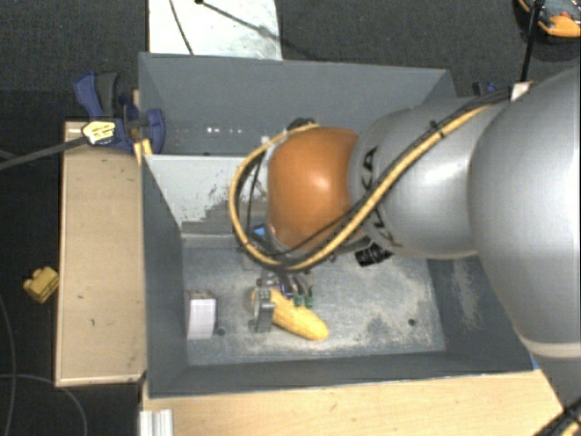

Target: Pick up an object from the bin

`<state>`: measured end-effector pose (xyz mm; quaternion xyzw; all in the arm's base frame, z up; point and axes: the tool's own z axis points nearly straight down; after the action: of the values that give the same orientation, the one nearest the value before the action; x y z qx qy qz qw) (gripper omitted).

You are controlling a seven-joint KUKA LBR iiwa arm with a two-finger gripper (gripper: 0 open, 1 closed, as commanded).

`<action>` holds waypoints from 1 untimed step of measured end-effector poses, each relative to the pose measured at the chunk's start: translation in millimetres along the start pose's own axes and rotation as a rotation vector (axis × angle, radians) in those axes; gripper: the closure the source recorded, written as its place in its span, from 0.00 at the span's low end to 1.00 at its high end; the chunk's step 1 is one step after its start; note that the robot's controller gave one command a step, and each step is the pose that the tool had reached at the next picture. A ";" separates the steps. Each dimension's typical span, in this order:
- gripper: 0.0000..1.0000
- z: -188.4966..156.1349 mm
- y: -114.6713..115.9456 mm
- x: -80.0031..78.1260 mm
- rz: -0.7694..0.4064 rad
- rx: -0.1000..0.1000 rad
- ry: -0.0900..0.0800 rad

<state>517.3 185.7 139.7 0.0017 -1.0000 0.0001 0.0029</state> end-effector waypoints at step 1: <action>0.00 -4.3 -0.7 -2.1 0.005 -0.002 -0.007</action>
Offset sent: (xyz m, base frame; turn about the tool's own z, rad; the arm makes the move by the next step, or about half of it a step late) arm 0.0070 -0.0760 -0.0463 -0.1774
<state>519.5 185.0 143.9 -0.0007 -1.0000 -0.0007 -0.0008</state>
